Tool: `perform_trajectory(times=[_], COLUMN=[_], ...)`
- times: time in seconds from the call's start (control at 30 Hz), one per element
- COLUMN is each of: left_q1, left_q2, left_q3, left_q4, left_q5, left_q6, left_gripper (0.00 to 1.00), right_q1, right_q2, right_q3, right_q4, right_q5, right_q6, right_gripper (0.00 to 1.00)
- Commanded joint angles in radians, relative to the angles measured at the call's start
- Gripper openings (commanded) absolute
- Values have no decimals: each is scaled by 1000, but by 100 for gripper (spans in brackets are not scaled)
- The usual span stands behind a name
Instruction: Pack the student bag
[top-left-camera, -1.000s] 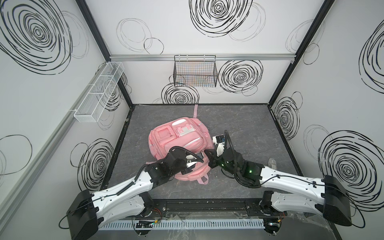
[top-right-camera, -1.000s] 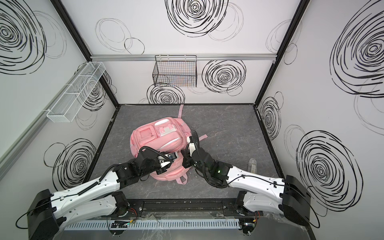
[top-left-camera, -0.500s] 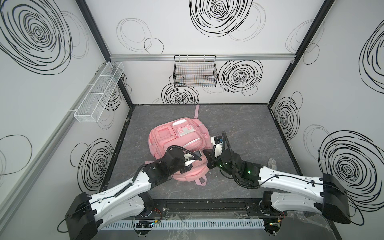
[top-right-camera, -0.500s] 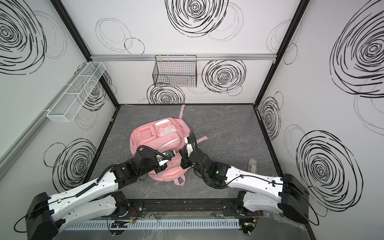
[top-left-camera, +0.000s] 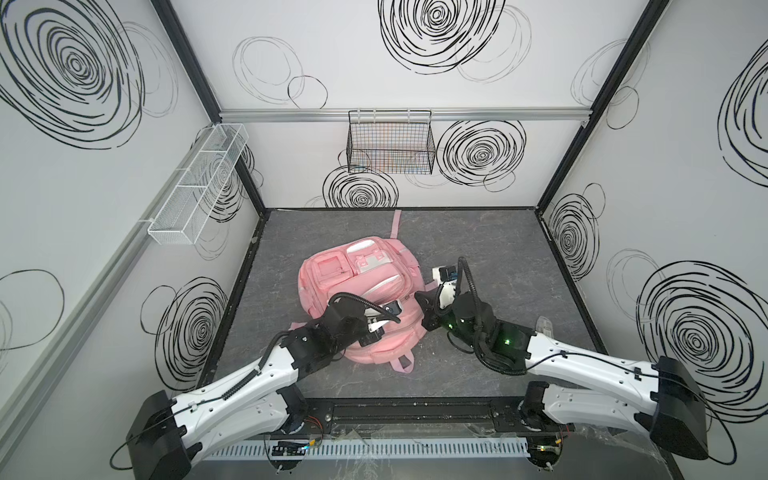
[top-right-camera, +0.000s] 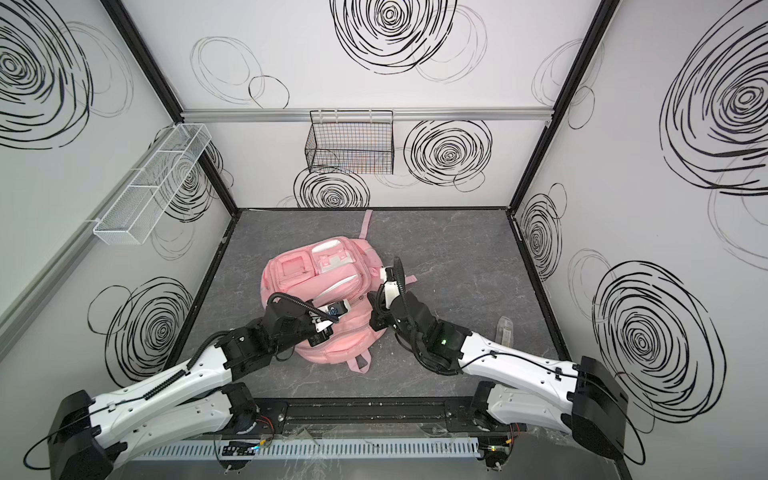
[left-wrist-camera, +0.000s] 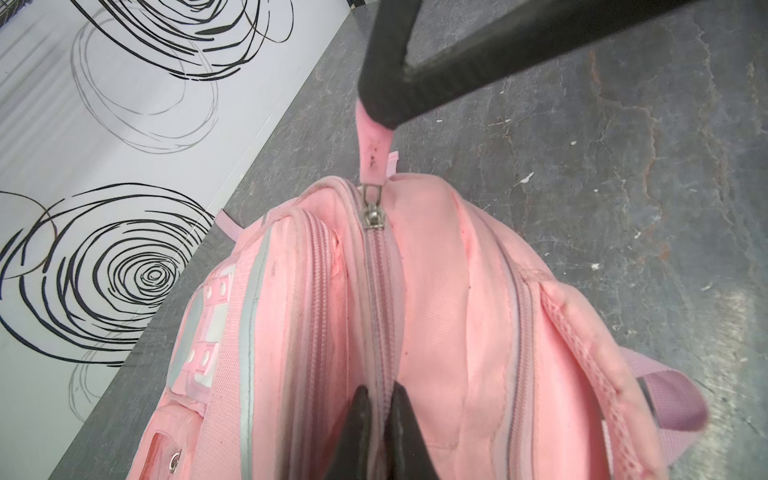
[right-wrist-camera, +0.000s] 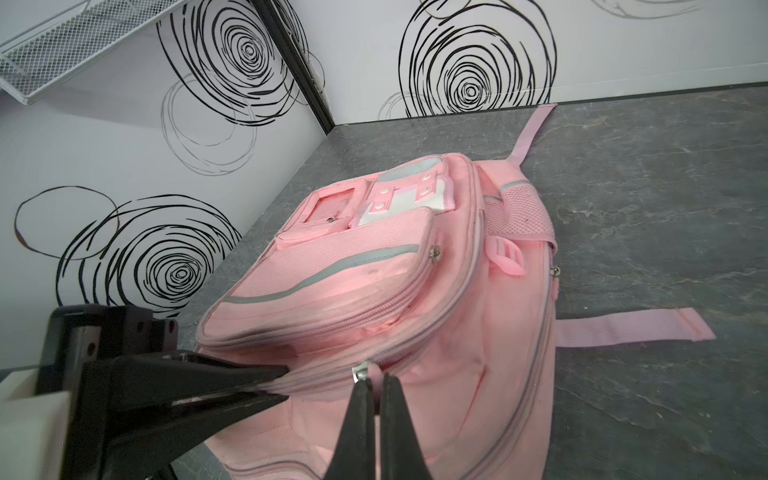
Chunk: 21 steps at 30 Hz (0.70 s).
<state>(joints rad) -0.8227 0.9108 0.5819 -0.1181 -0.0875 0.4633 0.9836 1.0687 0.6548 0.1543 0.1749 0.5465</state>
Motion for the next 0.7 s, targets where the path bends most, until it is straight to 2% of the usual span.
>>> perform_trajectory(times=[0.0,0.47,0.67], left_q1=[7,16,27], left_q2=[-27,-72,-145], left_q3=[-11,-23,-52], left_q4=[14,-7,17], left_q5=[-7,50,126], left_q6=[11,51,71], left_gripper=[0,0,0], right_q1=[-72,-230,-281], right_q2=[-55,-50,-13], right_q3=[-16,-46,-82], right_q4=[48,60,125], right_q5=[68,20,-1], right_q6=[-13,-73,-95], right_gripper=[0,0,0])
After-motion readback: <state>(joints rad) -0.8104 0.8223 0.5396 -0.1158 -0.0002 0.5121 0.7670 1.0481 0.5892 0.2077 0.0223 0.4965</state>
